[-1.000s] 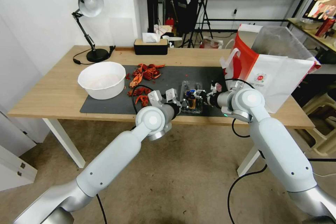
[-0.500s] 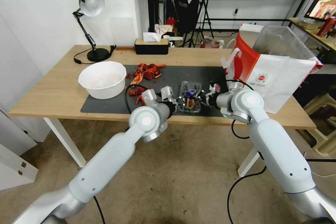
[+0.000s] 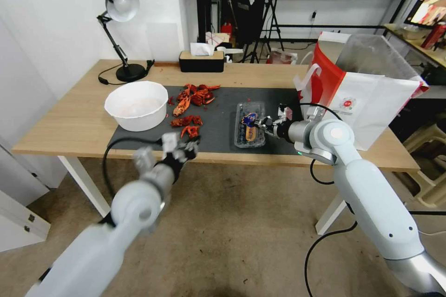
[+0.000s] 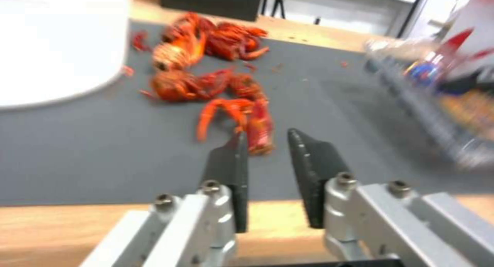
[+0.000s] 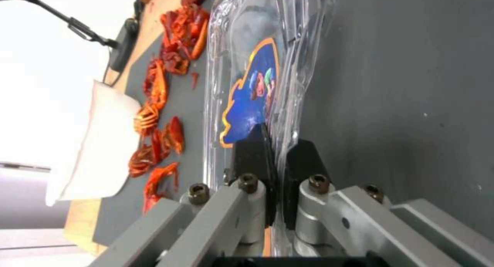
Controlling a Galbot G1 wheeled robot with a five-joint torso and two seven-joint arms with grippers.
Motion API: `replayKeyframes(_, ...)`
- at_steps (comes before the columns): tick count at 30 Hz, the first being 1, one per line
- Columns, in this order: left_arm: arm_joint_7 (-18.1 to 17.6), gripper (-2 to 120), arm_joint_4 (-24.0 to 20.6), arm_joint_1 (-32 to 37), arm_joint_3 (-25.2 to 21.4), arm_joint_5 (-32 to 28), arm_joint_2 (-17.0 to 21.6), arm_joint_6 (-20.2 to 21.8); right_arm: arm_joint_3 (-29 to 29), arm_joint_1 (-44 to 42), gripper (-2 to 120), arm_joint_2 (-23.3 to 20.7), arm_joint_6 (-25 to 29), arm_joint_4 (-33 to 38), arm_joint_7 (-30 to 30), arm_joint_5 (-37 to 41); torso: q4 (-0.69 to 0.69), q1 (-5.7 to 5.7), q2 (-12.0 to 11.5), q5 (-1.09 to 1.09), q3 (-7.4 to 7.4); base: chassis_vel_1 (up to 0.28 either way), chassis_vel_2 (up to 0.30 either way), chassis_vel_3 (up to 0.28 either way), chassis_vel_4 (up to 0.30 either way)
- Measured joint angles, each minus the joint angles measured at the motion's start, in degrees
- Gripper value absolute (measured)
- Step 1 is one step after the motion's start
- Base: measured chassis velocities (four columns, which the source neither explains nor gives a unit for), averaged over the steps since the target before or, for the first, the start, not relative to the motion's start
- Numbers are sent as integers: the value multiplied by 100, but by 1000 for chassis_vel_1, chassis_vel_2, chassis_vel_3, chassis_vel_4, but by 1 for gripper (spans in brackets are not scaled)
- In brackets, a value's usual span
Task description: Close the takeout container lid, then place the container into the takeout bag.
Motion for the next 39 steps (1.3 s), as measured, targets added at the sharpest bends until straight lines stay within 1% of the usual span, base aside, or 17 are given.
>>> replayKeyframes(1,59,30,8,30,70,307,15,-75,141,-171,0,-66,53,152,-10,-5,-1,0,0,1,0,0,0,0,0)
replayKeyframes(2,59,30,8,30,70,307,15,-75,141,-171,0,-66,53,152,-10,-5,-1,0,0,1,0,0,0,0,0)
replayKeyframes(4,126,38,45,170,146,879,26,-242,353,-459,0,-190,139,375,-37,-39,-19,0,1,-4,0,0,0,0,0)
replayKeyframes(6,127,43,51,292,125,1077,10,-345,377,-514,0,-207,153,425,-51,-48,-19,0,1,0,0,0,0,0,0)
replayKeyframes(8,84,52,84,519,51,1373,-27,-524,393,-583,0,-211,174,487,-87,-69,-8,-1,0,3,0,0,0,0,0)
replayKeyframes(11,-50,62,115,733,-9,1575,-82,-676,394,-621,0,-192,188,526,-113,-94,-4,-1,1,-1,0,0,0,0,0)
replayKeyframes(17,-348,87,179,1133,-104,1946,-328,-922,394,-621,0,-142,241,570,-188,-118,-8,-1,1,1,0,0,0,0,0)
replayKeyframes(18,-348,87,179,1133,-104,1946,-328,-922,394,-621,0,-142,241,570,-188,-118,-8,-1,1,1,0,0,0,0,0)
replayKeyframes(20,-410,96,222,1196,-102,1991,-439,-982,394,-615,0,-146,294,629,-288,-124,-7,0,1,0,0,0,0,0,0)
replayKeyframes(23,-437,99,250,1219,-96,2043,-542,-1025,393,-614,0,-186,353,745,-512,-259,-7,-1,1,1,0,0,0,0,0)
replayKeyframes(27,-489,100,292,1249,-98,2166,-645,-1086,325,-564,0,-331,497,966,-1037,-807,-9,0,1,0,1,0,0,0,0)
replayKeyframes(30,-490,100,301,1334,-146,2188,-666,-1117,264,-450,0,-538,1014,1123,-2168,-1847,-7,-1,1,0,0,0,0,0,0)
replayKeyframes(31,-490,100,301,1334,-146,2188,-666,-1117,264,-450,0,-538,1014,1123,-2168,-1847,-7,-1,1,0,0,0,0,0,0)
replayKeyframes(34,-482,100,301,1400,-193,2193,-678,-1139,282,-310,0,-719,1455,1220,-2785,-2615,-7,-1,1,1,1,0,0,0,0)
replayKeyframes(35,-482,100,301,1400,-193,2193,-678,-1139,282,-310,0,-719,1455,1220,-2785,-2615,-7,-1,1,1,1,0,0,0,0)
replayKeyframes(37,-468,100,292,1468,-260,2180,-716,-1151,322,-59,0,-971,2096,1258,-3077,-3527,-9,-1,1,0,1,0,0,0,0)
replayKeyframes(39,-420,100,290,1529,-343,2163,-766,-1161,369,187,0,-1125,2486,1210,-2978,-4046,-7,-1,1,0,1,0,0,0,0)
